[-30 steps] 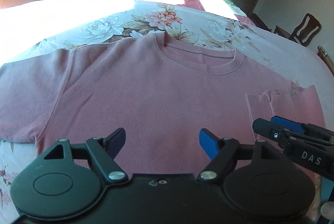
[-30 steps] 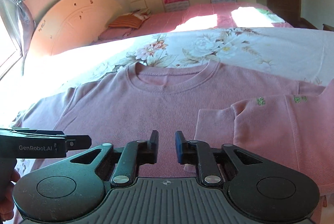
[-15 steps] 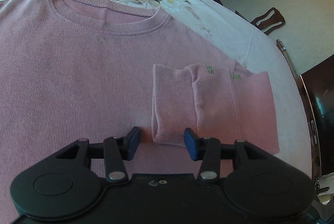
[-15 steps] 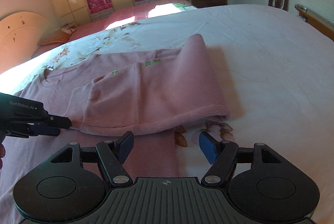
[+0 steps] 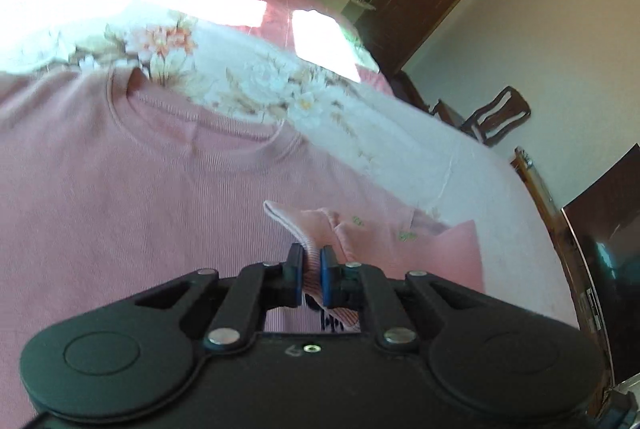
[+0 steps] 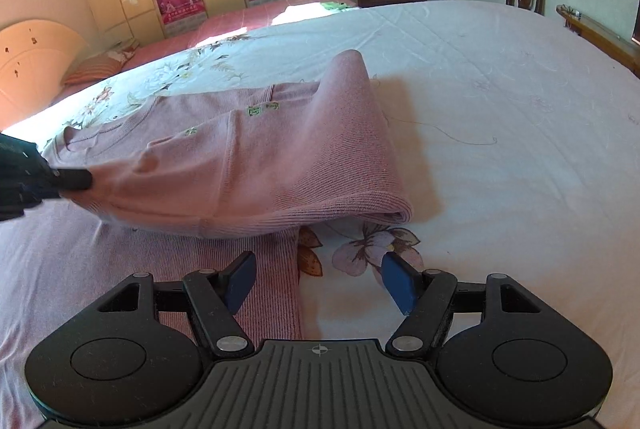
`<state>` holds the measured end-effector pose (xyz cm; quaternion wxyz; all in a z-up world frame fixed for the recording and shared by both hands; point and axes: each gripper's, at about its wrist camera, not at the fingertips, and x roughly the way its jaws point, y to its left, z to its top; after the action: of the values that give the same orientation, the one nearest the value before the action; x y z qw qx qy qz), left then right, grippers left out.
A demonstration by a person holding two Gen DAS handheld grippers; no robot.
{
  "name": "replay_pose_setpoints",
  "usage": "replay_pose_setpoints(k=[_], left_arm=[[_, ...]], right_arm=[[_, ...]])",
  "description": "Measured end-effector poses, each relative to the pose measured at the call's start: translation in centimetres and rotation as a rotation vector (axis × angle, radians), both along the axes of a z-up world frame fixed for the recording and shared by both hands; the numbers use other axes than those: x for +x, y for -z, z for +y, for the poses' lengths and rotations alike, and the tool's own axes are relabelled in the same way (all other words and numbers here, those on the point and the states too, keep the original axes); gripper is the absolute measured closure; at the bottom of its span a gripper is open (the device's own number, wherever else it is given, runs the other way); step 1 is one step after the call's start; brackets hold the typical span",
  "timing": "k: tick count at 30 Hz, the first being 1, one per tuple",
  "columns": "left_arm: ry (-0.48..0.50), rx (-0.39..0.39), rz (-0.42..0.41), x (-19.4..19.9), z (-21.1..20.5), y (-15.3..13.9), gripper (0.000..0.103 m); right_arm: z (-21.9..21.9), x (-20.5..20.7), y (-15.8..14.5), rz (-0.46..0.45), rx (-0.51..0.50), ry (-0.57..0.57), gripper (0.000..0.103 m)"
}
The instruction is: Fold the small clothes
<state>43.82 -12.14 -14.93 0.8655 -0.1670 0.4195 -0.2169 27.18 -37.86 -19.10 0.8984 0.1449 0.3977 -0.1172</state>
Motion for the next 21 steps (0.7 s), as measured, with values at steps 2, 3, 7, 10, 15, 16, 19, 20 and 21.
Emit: replay_pose_setpoints(k=[2, 3, 7, 10, 15, 16, 19, 20, 21], left_arm=[[-0.033, -0.015, -0.047, 0.4, 1.9, -2.2, 0.095], [-0.056, -0.016, -0.069, 0.5, 2.9, -3.1, 0.095], [-0.147, 0.035, -0.133, 0.6, 7.1, -4.7, 0.095], [-0.236, 0.064, -0.081, 1.0, 10.8, -3.2, 0.095], [-0.296, 0.129, 0.046, 1.1, 13.9, 2.2, 0.095], [-0.294, 0.141, 0.064, 1.0, 13.8, 3.2, 0.095], [-0.270, 0.208, 0.079, 1.0, 12.8, 5.6, 0.095], [-0.256, 0.230, 0.069, 0.9, 12.6, 5.8, 0.095], [-0.243, 0.257, 0.053, 0.7, 12.3, 5.6, 0.091]], right_arm=[[0.3, 0.7, 0.1, -0.003, -0.003, -0.007, 0.034], [0.4, 1.1, 0.2, -0.006, -0.009, -0.010, 0.034], [1.4, 3.0, 0.2, -0.031, -0.024, -0.027, 0.035], [1.9, 4.3, 0.5, -0.023, -0.033, -0.045, 0.061], [2.0, 4.2, 0.8, -0.024, -0.020, -0.050, 0.086], [1.7, 3.9, 0.8, -0.024, -0.024, -0.037, 0.087], [1.2, 3.3, 1.6, -0.001, -0.030, -0.029, 0.087], [1.4, 3.1, 1.5, 0.005, -0.049, -0.043, 0.087], [1.6, 3.1, 1.2, 0.021, -0.060, -0.072, 0.087]])
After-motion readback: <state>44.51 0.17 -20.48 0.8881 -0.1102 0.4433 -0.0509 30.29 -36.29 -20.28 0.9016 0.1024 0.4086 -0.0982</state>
